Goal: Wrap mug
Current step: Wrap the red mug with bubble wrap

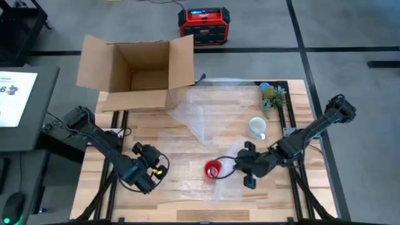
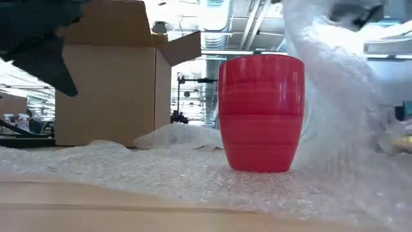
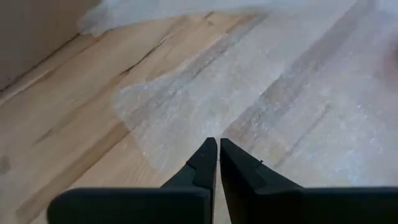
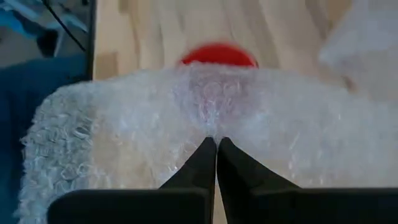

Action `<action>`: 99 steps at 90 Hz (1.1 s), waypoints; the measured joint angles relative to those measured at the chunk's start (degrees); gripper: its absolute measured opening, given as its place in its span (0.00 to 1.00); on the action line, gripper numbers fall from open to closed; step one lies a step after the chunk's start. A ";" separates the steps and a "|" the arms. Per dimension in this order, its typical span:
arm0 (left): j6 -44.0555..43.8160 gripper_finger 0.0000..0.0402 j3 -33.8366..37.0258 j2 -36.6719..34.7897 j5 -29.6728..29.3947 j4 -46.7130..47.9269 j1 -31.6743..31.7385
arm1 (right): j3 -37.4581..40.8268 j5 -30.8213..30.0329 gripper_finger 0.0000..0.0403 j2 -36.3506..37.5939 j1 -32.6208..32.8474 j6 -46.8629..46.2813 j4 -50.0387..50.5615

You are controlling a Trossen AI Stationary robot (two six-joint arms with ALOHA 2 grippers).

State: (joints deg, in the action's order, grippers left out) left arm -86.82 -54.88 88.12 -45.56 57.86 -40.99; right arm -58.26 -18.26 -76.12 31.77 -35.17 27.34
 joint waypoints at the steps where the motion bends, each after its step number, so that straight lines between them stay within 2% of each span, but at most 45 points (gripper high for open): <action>1: 0.61 0.00 -0.01 0.00 -0.03 -0.50 0.21 | 0.00 0.01 0.00 0.00 -0.19 0.51 -0.52; 19: 11.81 0.00 0.01 0.09 -0.56 -9.50 4.19 | 0.00 0.91 0.00 0.02 -3.55 8.90 -7.02; 35: 19.42 0.00 -0.01 0.11 -0.54 -15.70 6.36 | 0.00 5.02 0.00 -0.01 -6.78 14.89 -12.72; 68: 21.61 0.00 0.00 0.10 -0.83 -16.65 6.66 | 0.00 11.50 0.01 -0.11 -11.21 20.47 -20.25; 86: 23.08 0.00 -0.01 0.11 -0.86 -19.22 6.66 | 0.00 12.24 0.11 -0.11 -12.16 20.65 -19.91; 99: 32.34 0.00 -0.01 0.10 -0.70 -27.99 6.71 | -0.02 12.24 0.20 -0.11 -11.81 20.33 -18.74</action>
State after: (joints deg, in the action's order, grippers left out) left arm -54.48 -54.88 88.22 -46.26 29.87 -34.27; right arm -58.28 -6.02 -76.23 19.96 -14.84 8.60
